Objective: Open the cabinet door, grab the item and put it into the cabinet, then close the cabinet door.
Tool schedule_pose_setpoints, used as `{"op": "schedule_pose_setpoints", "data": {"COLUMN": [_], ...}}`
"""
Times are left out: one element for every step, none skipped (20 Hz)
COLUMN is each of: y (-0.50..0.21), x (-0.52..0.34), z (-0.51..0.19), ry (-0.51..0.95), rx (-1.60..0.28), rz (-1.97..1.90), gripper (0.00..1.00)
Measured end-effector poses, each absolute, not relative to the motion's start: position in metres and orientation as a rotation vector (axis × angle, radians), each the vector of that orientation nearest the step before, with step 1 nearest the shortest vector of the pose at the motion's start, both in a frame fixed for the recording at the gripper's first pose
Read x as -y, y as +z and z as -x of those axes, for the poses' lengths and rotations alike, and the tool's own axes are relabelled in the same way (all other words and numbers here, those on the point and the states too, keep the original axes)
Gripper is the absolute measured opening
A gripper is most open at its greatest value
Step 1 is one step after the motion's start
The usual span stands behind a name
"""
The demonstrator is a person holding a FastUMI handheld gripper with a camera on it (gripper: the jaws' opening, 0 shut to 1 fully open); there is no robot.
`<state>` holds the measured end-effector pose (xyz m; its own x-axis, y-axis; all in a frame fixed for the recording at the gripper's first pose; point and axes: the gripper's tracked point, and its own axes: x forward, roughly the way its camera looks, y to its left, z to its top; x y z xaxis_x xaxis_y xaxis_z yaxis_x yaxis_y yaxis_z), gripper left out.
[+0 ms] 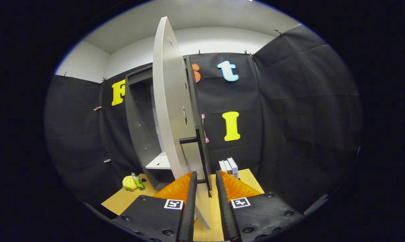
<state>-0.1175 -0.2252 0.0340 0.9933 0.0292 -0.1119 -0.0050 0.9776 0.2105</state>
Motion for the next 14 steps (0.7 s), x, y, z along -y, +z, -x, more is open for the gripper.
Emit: {"op": "schedule_pose_setpoints", "data": {"y": [0.031,0.028,0.025,0.02,0.018,0.019,0.016,0.011,0.005,-0.002,-0.009,-0.017,-0.027,-0.042], "x": [0.217,0.208,0.202,0.195,0.189,0.183,0.176,0.164,0.154,0.144,0.132,0.118,0.105,0.094], "z": [0.126,0.135,0.144,0.153,0.163,0.168,0.176,0.182,0.189,0.194,0.199,0.2,0.201,0.201], "ry": [0.003,-0.013,-0.035,-0.055,-0.087,-0.112,-0.141,-0.152,-0.172,-0.185,-0.195,-0.196,-0.194,-0.193], "rx": [-0.123,-0.134,-0.146,-0.152,-0.149,-0.137,-0.133,-0.133,-0.141,-0.145,-0.15,-0.164,-0.184,-0.213], "rz": [-0.22,-0.222,-0.218,-0.209,-0.2,-0.202,-0.21,-0.225,-0.235,-0.243,-0.248,-0.247,-0.235,-0.216], "gripper": [0.36,0.39,0.46,0.54,0.61,0.59,0.59,0.59,0.66,0.73,0.8,0.79,0.79,0.79]}}
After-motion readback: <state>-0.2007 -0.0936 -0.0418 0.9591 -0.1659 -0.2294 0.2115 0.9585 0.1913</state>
